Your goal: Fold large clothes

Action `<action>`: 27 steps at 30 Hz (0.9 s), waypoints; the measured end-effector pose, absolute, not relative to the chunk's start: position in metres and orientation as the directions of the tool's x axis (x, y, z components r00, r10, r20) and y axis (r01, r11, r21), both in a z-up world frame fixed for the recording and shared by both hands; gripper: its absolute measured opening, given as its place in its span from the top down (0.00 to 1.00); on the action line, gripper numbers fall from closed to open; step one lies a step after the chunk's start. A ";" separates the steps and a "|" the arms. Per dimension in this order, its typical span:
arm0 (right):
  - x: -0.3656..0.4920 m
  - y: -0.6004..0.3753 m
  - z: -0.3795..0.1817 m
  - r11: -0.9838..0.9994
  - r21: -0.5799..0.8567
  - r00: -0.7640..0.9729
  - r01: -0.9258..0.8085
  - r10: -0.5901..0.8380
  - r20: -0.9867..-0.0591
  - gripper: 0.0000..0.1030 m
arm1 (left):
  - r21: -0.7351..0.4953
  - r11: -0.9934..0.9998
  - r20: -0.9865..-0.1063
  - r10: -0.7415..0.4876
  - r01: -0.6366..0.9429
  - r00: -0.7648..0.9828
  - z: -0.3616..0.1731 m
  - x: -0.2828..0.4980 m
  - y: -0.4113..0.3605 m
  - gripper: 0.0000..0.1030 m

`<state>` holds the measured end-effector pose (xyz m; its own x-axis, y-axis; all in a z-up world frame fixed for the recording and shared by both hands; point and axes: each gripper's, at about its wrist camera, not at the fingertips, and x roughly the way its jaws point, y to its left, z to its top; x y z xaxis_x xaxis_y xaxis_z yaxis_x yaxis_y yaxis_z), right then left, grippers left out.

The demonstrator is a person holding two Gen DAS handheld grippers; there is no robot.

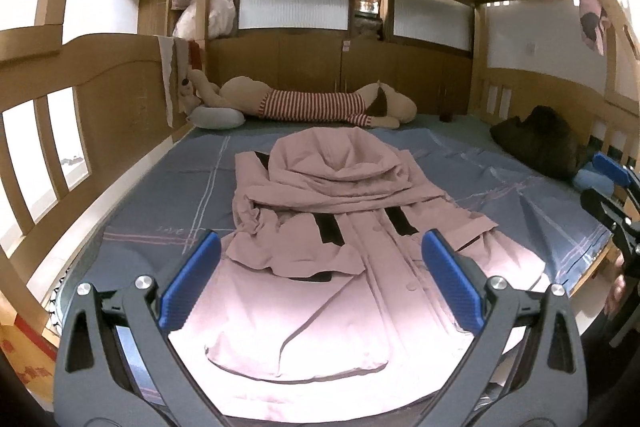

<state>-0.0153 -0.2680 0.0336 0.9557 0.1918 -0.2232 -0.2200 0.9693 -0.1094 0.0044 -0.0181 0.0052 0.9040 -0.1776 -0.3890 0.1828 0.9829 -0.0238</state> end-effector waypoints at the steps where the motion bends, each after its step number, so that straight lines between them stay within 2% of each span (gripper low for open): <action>1: -0.017 -0.269 0.034 0.969 -0.115 0.956 -0.218 0.188 -0.226 0.01 | -0.029 0.983 -0.386 -0.180 0.183 0.905 0.008 0.002 -0.017 0.02; 4: -0.026 -0.267 0.034 0.961 -0.169 0.958 -0.217 0.177 -0.223 0.01 | -0.030 0.980 -0.365 -0.192 0.195 0.911 0.014 -0.006 -0.015 0.02; 7: -0.036 -0.257 0.023 0.921 -0.293 0.949 -0.258 0.185 -0.256 0.01 | 0.019 0.976 -0.348 -0.198 0.218 0.916 0.015 -0.017 -0.018 0.02; 8: -0.042 -0.250 0.012 0.885 -0.375 0.947 -0.275 0.181 -0.266 0.01 | 0.050 0.973 -0.342 -0.195 0.225 0.919 0.014 -0.021 -0.020 0.02; 13: -0.071 -0.214 -0.067 0.589 -0.728 0.932 -0.350 0.140 -0.335 0.01 | 0.329 0.922 -0.282 -0.110 0.203 0.953 0.000 -0.046 -0.041 0.02; 17: -0.088 -0.205 -0.125 0.349 -0.865 0.933 -0.360 0.108 -0.344 0.01 | 0.477 0.858 -0.253 -0.072 0.190 0.965 -0.013 -0.055 -0.059 0.02; 21: -0.090 -0.209 -0.155 0.231 -0.896 0.924 -0.380 0.066 -0.375 0.01 | 0.453 0.871 -0.241 -0.084 0.189 0.967 -0.005 -0.055 -0.060 0.02; 27: -0.080 -0.225 -0.181 0.170 -0.917 0.927 -0.361 -0.043 -0.373 0.01 | 0.331 0.932 -0.297 -0.047 0.149 0.954 0.005 -0.035 -0.039 0.02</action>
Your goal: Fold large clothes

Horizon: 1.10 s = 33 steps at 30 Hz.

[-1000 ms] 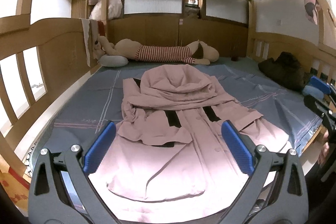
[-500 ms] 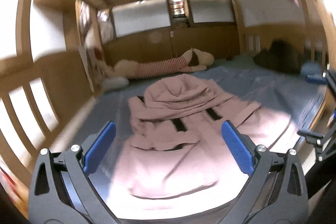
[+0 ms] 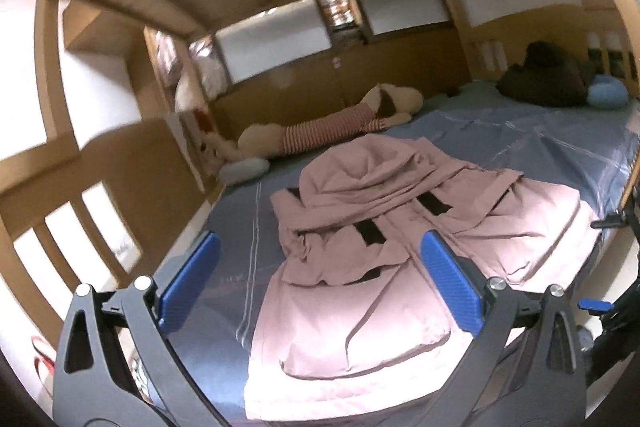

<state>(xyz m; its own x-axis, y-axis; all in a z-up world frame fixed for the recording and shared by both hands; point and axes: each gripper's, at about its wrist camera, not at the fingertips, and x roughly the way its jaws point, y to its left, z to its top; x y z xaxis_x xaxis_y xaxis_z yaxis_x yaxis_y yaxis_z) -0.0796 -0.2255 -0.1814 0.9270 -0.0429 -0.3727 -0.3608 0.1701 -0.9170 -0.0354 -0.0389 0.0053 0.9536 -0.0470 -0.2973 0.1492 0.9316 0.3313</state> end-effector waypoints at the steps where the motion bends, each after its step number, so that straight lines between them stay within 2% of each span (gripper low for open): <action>1: -0.078 -0.227 -0.186 0.157 -0.919 0.926 -0.361 -0.055 -0.373 0.01 | 0.317 0.938 -0.307 -0.038 0.140 0.951 0.006 -0.033 -0.035 0.02; 8: -0.069 -0.225 -0.214 0.055 -0.948 0.944 -0.314 -0.089 -0.318 0.01 | 0.228 0.964 -0.359 -0.046 0.135 0.932 0.006 -0.021 -0.022 0.02; 16: -0.060 -0.229 -0.239 -0.003 -0.943 0.934 -0.332 -0.142 -0.328 0.01 | 0.226 0.964 -0.365 -0.049 0.139 0.930 0.004 -0.020 -0.021 0.02; 30: -0.049 -0.235 -0.240 0.024 -0.964 0.944 -0.264 -0.200 -0.263 0.01 | 0.231 0.961 -0.369 -0.059 0.153 0.928 0.003 -0.019 -0.025 0.02; 33: -0.050 -0.233 -0.236 0.018 -0.975 0.955 -0.223 -0.195 -0.223 0.01 | 0.230 0.961 -0.369 -0.059 0.153 0.928 0.003 -0.019 -0.026 0.02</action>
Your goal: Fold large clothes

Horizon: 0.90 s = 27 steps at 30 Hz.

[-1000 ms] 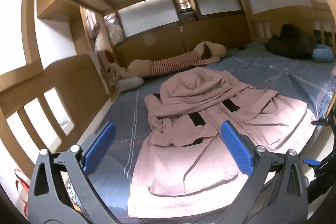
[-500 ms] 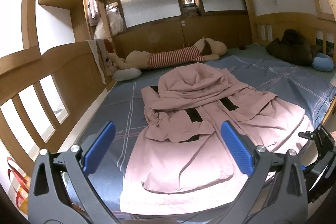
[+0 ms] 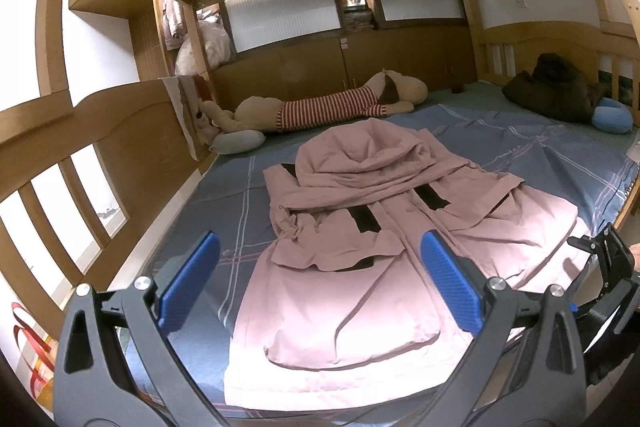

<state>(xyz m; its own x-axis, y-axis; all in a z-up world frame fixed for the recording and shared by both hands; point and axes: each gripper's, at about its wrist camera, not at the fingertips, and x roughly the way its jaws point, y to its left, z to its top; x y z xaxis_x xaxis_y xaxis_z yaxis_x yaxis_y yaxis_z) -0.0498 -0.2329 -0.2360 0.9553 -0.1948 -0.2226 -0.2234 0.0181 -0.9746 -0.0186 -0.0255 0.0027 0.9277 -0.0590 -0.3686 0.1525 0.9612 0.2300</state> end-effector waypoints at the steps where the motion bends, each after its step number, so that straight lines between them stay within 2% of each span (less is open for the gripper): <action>1: -0.050 -0.231 -0.230 0.032 -0.979 0.961 -0.202 -0.189 -0.204 0.01 | 0.231 0.961 -0.370 -0.059 0.153 0.927 0.003 -0.019 -0.026 0.02; 3: -0.044 -0.233 -0.221 0.057 -0.985 0.966 -0.165 -0.189 -0.173 0.01 | 0.229 0.961 -0.368 -0.060 0.153 0.928 0.003 -0.019 -0.026 0.02; 9: -0.030 -0.242 -0.231 0.038 -0.984 0.948 -0.175 -0.264 -0.178 0.01 | 0.229 0.960 -0.372 -0.067 0.161 0.926 0.001 -0.020 -0.027 0.02; 11: -0.025 -0.242 -0.227 0.053 -0.985 0.946 -0.167 -0.272 -0.175 0.06 | 0.231 0.959 -0.373 -0.068 0.164 0.925 0.000 -0.020 -0.028 0.02; 14: -0.020 -0.243 -0.220 0.075 -0.982 0.939 -0.175 -0.287 -0.189 0.29 | 0.228 0.960 -0.374 -0.069 0.164 0.925 0.000 -0.020 -0.028 0.02; 16: -0.019 -0.239 -0.208 0.110 -0.981 0.944 -0.160 -0.274 -0.184 0.52 | 0.227 0.960 -0.378 -0.069 0.164 0.923 0.000 -0.019 -0.027 0.02; 19: -0.020 -0.234 -0.190 0.159 -0.978 0.950 -0.137 -0.258 -0.175 0.78 | 0.225 0.960 -0.380 -0.068 0.164 0.922 -0.001 -0.019 -0.024 0.02; 22: -0.019 -0.233 -0.178 0.204 -0.970 0.950 -0.134 -0.252 -0.184 0.84 | 0.227 0.960 -0.387 -0.065 0.164 0.920 -0.001 -0.017 -0.020 0.02; 27: -0.012 -0.234 -0.147 0.332 -0.923 0.934 -0.193 -0.225 -0.277 0.91 | 0.266 0.939 -0.382 -0.106 0.219 0.918 -0.002 -0.022 -0.018 0.02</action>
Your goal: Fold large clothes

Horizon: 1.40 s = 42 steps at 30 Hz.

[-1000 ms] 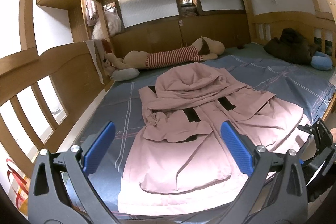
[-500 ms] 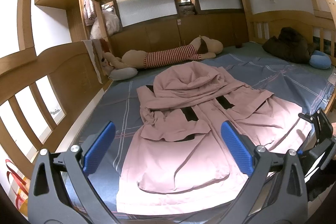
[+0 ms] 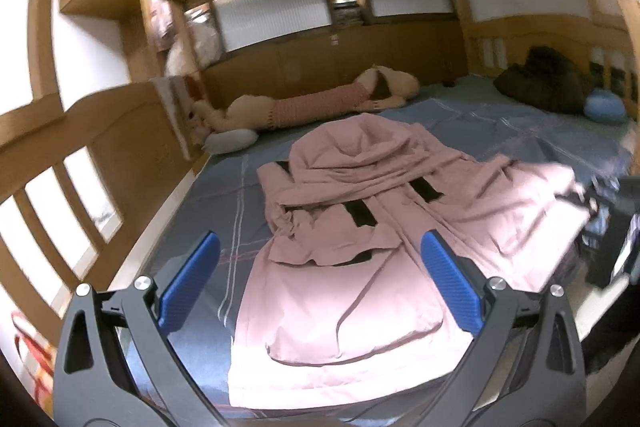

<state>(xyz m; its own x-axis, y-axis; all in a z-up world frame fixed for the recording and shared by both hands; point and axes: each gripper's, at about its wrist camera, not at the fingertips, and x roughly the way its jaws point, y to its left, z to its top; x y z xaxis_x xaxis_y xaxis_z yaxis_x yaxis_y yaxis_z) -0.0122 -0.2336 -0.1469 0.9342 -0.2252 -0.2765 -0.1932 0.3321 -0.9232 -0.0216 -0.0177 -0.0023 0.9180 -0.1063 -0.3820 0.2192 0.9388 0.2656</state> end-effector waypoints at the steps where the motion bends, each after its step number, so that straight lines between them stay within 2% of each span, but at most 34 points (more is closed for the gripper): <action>1: -0.009 -0.234 -0.140 0.370 -0.907 0.930 -0.202 -0.218 -0.296 0.91 | 0.310 0.919 -0.381 -0.117 0.246 0.917 -0.006 -0.025 -0.020 0.02; 7: 0.012 -0.241 -0.094 0.597 -0.770 0.904 -0.226 -0.166 -0.394 0.92 | 0.605 0.707 -0.445 -0.082 0.367 0.892 -0.064 -0.044 -0.046 0.02; 13: 0.029 -0.237 -0.069 0.684 -0.699 0.906 -0.207 -0.135 -0.401 0.92 | 0.772 0.487 -0.449 -0.036 0.408 0.893 -0.125 -0.061 -0.053 0.02; 15: 0.035 -0.235 -0.063 0.701 -0.685 0.908 -0.196 -0.133 -0.396 0.92 | 0.819 0.416 -0.421 -0.031 0.394 0.907 -0.142 -0.064 -0.050 0.02; 24: 0.044 -0.233 -0.053 0.734 -0.657 0.913 -0.174 -0.131 -0.388 0.92 | 0.865 0.257 -0.442 -0.016 0.431 0.897 -0.189 -0.058 -0.042 0.02; 32: 0.043 -0.236 -0.051 0.739 -0.653 0.912 -0.166 -0.138 -0.387 0.92 | 0.917 0.192 -0.379 0.149 0.350 0.913 -0.223 -0.018 -0.029 0.02; 35: 0.043 -0.237 -0.050 0.740 -0.652 0.911 -0.167 -0.137 -0.389 0.92 | 0.906 0.282 -0.372 0.175 0.316 0.911 -0.213 -0.002 -0.024 0.02; 37: 0.042 -0.237 -0.050 0.738 -0.653 0.911 -0.168 -0.137 -0.390 0.92 | 0.892 0.345 -0.368 0.177 0.292 0.913 -0.202 0.005 -0.021 0.13; 39: 0.042 -0.237 -0.050 0.739 -0.652 0.910 -0.168 -0.137 -0.390 0.92 | 0.863 0.414 -0.393 0.193 0.288 0.899 -0.191 0.013 -0.019 0.45; 41: 0.042 -0.238 -0.052 0.739 -0.653 0.910 -0.167 -0.139 -0.391 0.92 | 0.837 0.460 -0.418 0.183 0.298 0.890 -0.185 0.016 -0.019 0.54; 42: 0.042 -0.239 -0.052 0.741 -0.650 0.909 -0.168 -0.139 -0.394 0.92 | 0.826 0.476 -0.427 0.179 0.302 0.886 -0.182 0.018 -0.018 0.64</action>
<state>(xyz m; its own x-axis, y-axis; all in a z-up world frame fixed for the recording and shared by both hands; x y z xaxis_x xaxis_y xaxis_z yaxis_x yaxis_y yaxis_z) 0.0417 -0.2386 -0.0522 0.9086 -0.1392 -0.3938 -0.1684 0.7408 -0.6503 0.0178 -0.0183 -0.1824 0.8862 0.1793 -0.4271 0.3017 0.4762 0.8260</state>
